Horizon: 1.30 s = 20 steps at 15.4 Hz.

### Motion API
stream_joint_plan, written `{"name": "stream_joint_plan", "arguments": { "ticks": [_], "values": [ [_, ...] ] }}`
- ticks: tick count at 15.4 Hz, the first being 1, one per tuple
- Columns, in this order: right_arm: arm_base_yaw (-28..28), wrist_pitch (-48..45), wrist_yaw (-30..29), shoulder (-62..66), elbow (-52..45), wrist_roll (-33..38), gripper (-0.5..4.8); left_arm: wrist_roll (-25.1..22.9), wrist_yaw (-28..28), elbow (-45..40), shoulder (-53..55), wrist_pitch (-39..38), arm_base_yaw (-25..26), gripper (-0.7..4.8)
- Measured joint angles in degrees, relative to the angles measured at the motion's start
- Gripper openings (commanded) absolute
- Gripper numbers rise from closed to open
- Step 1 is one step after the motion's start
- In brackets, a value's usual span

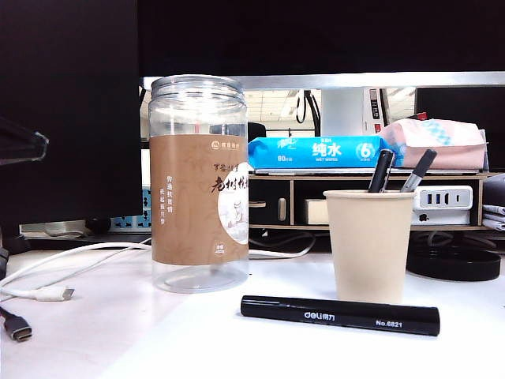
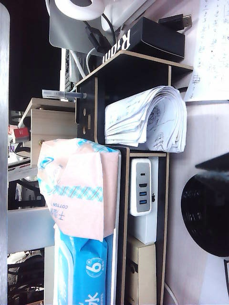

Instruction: Pick up the marker from the paper cup and put it on the table.

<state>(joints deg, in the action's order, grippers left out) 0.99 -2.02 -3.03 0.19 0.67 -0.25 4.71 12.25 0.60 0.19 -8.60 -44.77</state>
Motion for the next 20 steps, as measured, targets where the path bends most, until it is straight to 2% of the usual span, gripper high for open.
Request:
{"name": "stream_joint_plan", "arguments": {
  "ticks": [2,3,4,8,12,14,20],
  "values": [
    [0.0,0.0,0.0,0.0,0.0,0.0,0.01,0.0,0.3,0.0,0.0,0.0,3.2,-0.04],
    [0.0,0.0,0.0,0.0,0.0,0.0,0.01,0.0,0.3,0.0,0.0,0.0,6.7,-0.04],
    [0.0,0.0,0.0,0.0,0.0,0.0,0.01,0.0,0.2,0.0,0.0,0.0,19.2,-0.04],
    [0.0,0.0,0.0,0.0,0.0,0.0,0.01,0.0,0.2,0.0,0.0,0.0,38.1,-0.04],
    [0.0,0.0,0.0,0.0,0.0,0.0,0.01,0.0,0.1,0.0,0.0,0.0,44.2,-0.04],
    [0.0,0.0,0.0,0.0,0.0,0.0,0.01,-2.2,-1.0,0.0,0.0,0.0,44.4,-0.04],
    [0.0,0.0,0.0,0.0,0.0,0.0,0.01,-2.5,-0.9,0.0,0.0,0.0,44.4,-0.04]
  ]
}}
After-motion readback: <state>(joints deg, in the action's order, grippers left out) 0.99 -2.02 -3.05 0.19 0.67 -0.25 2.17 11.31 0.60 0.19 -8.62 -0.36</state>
